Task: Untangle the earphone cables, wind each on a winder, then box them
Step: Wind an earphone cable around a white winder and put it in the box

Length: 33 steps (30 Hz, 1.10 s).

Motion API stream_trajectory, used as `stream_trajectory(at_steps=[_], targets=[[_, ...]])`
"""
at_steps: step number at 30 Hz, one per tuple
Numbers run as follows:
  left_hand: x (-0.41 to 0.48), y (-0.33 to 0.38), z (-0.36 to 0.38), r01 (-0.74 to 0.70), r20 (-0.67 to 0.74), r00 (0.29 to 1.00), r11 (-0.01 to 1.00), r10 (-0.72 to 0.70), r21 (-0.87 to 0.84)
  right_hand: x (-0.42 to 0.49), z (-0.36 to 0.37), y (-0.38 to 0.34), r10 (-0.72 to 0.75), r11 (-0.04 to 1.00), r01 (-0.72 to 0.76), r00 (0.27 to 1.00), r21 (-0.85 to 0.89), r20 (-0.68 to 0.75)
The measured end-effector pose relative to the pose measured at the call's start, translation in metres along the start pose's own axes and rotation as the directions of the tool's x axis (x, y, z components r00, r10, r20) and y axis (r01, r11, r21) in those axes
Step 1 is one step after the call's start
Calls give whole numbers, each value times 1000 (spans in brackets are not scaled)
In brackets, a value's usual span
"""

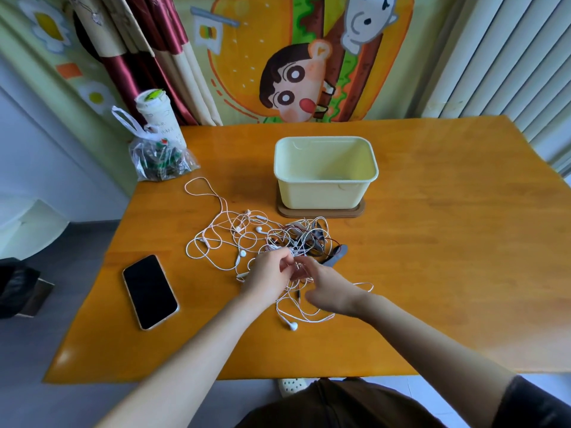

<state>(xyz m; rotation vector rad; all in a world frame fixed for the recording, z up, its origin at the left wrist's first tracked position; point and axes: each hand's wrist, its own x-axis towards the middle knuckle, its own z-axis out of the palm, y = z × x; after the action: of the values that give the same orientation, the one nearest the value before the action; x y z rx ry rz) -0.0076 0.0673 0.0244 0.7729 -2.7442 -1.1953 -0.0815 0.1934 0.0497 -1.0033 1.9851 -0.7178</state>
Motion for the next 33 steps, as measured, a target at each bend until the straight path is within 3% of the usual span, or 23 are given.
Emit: stream_trajectory(at_steps=[5,8,10,14,17,20,22,24,27,29,33], targets=[[0,7,-7,-24,-52,998,1000,24,-11,4,-9,-5,56,990,-40,992,137,-110],[1,8,-8,-34,-13,999,997,33,-66,8,-24,-4,38,994,-17,981,110,-189],[0,3,-7,4,41,999,991,1,-132,13,-40,-2,53,988,-4,948,152,-315],[-3,-15,-6,144,106,987,967,-123,-212,22,-80,-5,111,965,61,787,256,-607],[-4,-32,-10,190,104,979,966,-174,-177,20,-107,-8,174,948,91,655,305,-736],[-1,-33,-22,198,49,980,960,-192,-200,16,-116,-5,154,972,58,569,226,-808],[5,-21,-32,151,6,988,969,-153,-194,14,-111,-7,42,998,18,588,65,-808],[11,-3,-42,68,2,998,988,-68,-138,15,-98,-14,-111,991,25,707,-132,-699],[17,24,-51,-77,35,996,995,79,-67,20,-72,-24,-258,946,144,875,-289,-409],[19,37,-54,-131,66,989,991,131,-9,25,-59,-26,-331,918,230,893,-322,-305],[19,43,-59,-152,72,986,988,150,27,27,-55,-27,-332,926,240,886,-292,-324]])
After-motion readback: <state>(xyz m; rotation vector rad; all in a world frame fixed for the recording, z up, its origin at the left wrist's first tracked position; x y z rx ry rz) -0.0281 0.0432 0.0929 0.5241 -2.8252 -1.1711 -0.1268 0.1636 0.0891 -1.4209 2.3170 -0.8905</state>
